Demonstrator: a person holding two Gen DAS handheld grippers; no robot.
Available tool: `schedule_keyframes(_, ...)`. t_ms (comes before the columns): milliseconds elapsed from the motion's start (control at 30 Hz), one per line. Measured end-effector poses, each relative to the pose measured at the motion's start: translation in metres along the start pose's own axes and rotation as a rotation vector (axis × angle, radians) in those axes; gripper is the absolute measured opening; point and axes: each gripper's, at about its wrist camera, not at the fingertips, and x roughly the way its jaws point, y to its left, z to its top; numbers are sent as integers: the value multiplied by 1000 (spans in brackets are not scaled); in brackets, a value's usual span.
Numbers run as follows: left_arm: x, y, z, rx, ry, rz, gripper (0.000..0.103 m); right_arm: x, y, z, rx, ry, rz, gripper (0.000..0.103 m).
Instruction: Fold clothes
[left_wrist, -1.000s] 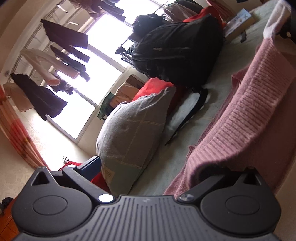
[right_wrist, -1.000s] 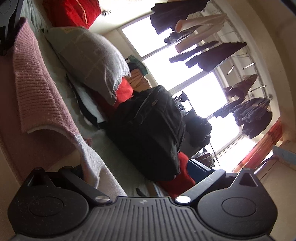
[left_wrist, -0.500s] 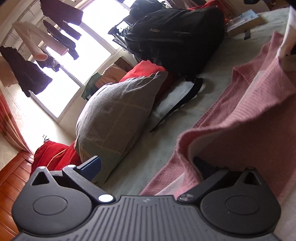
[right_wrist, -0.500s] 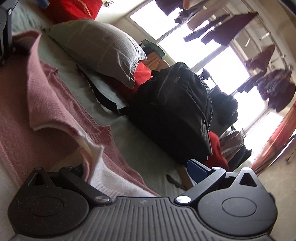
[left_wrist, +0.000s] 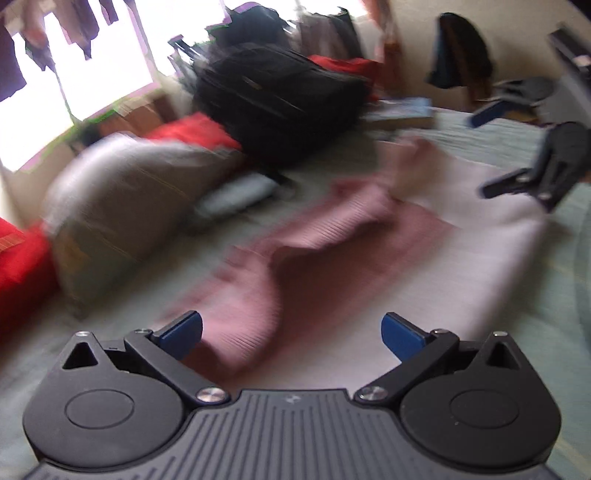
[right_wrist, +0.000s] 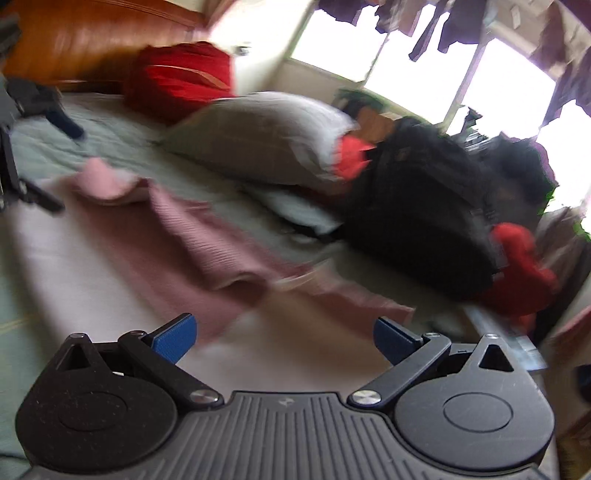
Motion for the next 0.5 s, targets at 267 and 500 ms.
schedule_keyframes(267, 47, 9, -11, -160, 88, -200, 102, 19, -2, -14, 108, 77, 59, 103)
schedule_keyframes(500, 72, 60, 7, -308, 3, -85, 102, 32, -9, -27, 177, 107, 77, 103)
